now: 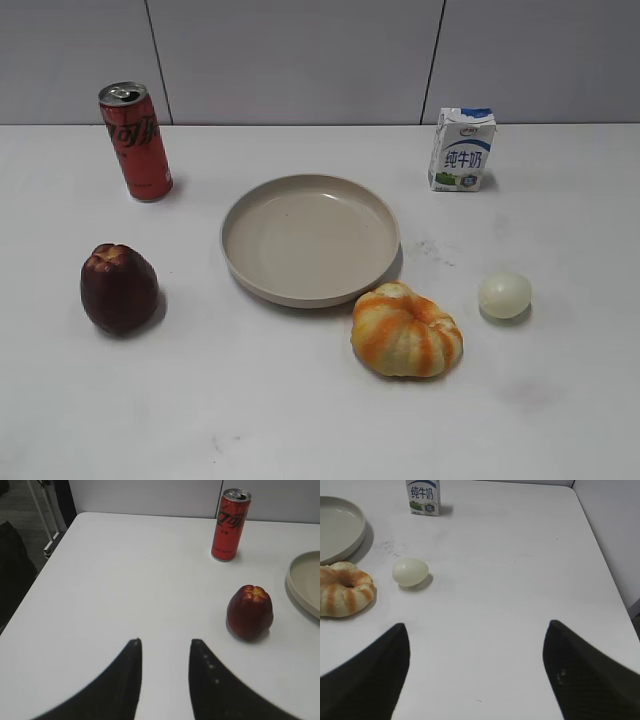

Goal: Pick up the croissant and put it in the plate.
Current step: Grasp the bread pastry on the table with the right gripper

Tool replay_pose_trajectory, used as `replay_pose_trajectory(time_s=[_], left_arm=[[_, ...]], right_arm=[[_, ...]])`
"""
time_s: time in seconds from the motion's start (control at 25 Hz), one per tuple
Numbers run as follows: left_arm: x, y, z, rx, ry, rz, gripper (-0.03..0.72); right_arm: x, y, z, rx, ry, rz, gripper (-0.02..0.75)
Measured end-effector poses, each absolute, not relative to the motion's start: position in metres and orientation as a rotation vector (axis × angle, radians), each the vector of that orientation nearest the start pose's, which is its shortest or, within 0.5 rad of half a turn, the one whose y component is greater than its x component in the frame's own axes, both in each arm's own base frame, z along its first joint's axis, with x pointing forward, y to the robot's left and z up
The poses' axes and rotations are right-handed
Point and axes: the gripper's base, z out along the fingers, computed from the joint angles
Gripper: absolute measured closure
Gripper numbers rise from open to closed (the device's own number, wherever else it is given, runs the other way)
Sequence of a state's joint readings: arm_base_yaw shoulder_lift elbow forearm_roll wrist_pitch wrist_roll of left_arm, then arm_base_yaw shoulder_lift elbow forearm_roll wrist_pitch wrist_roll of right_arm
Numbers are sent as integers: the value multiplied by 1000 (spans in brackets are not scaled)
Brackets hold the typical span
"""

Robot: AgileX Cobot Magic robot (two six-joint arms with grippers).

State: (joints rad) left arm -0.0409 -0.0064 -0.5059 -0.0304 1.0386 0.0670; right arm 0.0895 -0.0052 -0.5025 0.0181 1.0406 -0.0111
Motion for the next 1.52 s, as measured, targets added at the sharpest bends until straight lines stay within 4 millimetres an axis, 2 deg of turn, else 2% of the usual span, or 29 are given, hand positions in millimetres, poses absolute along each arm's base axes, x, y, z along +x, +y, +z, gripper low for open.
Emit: replay_pose_trajectory(time_s=[0.6,0.76,0.88,1.0,1.2,1.36,1.52], left_arm=[[-6,-2,281,110,2007,-19,450],[-6,-2,281,110,2007,-19,450],[-6,-2,281,110,2007,-19,449],[-6,-2,281,110,2007,-19,449],[-6,-2,281,110,2007,-19,449],[-6,-2,281,110,2007,-19,449],[-6,-2,281,110,2007,-19,449]], right_arm=[[-5,1,281,-74,2009,89,132],[7,2,304,-64,1947,95,96],[33,4,320,-61,1944,95,77],[69,7,325,-57,1954,97,77],[130,21,329,-131,2116,162,77],[176,43,328,-288,2255,241,77],[211,81,311,-497,2414,307,77]])
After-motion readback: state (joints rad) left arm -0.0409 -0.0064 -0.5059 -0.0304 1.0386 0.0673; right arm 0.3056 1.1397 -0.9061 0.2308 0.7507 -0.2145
